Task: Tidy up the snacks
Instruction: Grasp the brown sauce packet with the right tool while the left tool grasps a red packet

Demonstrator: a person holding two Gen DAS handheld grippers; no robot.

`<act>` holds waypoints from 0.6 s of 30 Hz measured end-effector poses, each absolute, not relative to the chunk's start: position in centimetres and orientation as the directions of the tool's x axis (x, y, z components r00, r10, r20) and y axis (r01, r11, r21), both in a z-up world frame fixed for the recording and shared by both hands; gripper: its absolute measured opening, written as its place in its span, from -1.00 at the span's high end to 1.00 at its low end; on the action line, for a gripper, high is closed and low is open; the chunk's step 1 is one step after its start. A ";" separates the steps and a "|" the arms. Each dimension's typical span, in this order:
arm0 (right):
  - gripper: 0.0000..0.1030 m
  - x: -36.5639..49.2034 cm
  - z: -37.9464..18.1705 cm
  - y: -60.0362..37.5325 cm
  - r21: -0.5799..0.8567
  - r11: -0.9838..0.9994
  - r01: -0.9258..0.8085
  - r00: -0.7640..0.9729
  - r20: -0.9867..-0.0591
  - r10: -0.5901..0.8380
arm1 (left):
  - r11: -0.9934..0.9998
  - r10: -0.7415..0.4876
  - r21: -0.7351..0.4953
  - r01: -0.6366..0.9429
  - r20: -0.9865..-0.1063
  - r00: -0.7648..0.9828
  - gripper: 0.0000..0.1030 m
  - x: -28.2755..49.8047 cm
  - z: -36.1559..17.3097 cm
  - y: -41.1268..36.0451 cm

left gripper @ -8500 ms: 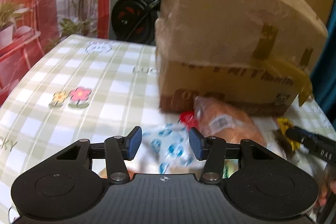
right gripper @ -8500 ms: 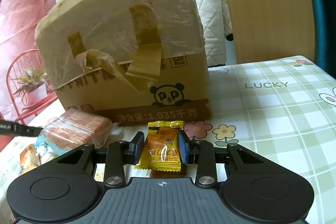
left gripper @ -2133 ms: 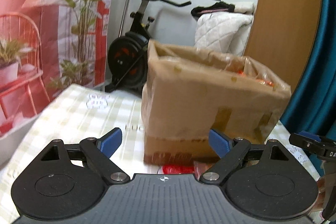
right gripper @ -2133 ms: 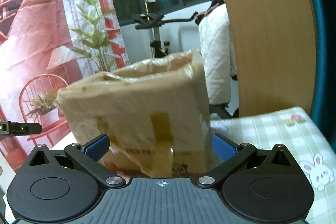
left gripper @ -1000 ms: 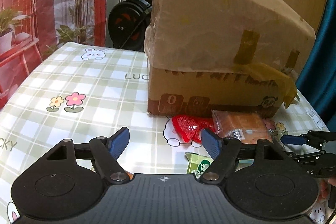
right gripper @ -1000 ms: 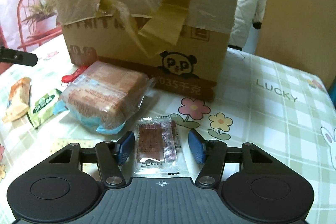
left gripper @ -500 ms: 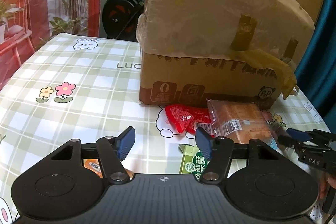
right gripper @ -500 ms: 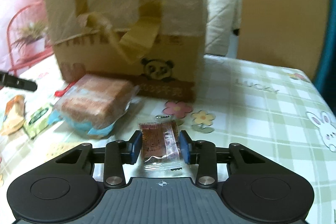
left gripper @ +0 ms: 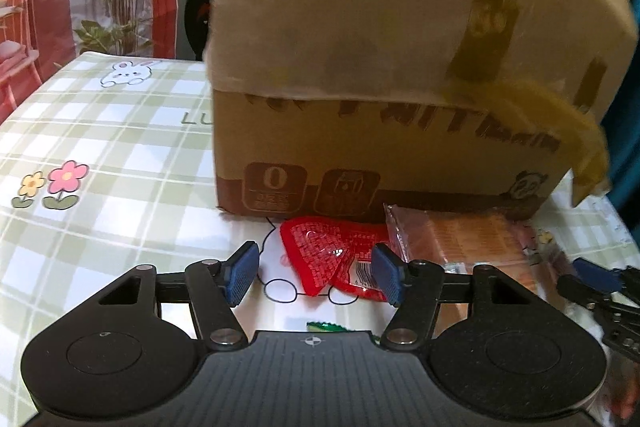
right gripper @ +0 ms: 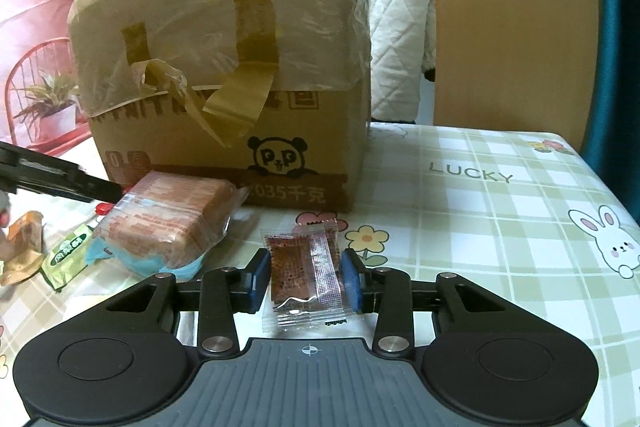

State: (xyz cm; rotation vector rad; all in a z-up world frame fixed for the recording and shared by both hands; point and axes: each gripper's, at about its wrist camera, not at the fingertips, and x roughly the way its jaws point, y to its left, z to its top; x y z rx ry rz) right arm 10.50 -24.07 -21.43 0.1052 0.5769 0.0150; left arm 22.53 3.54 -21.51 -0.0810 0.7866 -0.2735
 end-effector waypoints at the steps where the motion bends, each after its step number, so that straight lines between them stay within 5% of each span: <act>1: 0.31 10.5 -21.4 -24.0 0.105 0.994 0.014 0.838 -0.543 0.046 | 0.963 -0.266 -0.167 0.210 -0.693 0.670 -0.26 22.8 -21.7 3.4; 8: 0.31 10.6 -21.4 -23.9 0.115 0.993 0.001 0.837 -0.544 0.062 | 0.976 -0.214 -0.121 0.182 -0.699 0.682 -0.24 23.6 -22.0 2.5; 11: 0.31 10.6 -21.4 -23.9 0.119 0.993 -0.001 0.838 -0.542 0.065 | 0.983 -0.161 -0.049 0.179 -0.700 0.695 0.08 22.9 -22.0 1.7; 18: 0.31 10.3 -21.4 -24.2 0.135 0.991 0.000 0.847 -0.527 0.072 | 0.977 -0.214 -0.130 0.171 -0.672 0.709 0.23 20.4 -21.2 2.9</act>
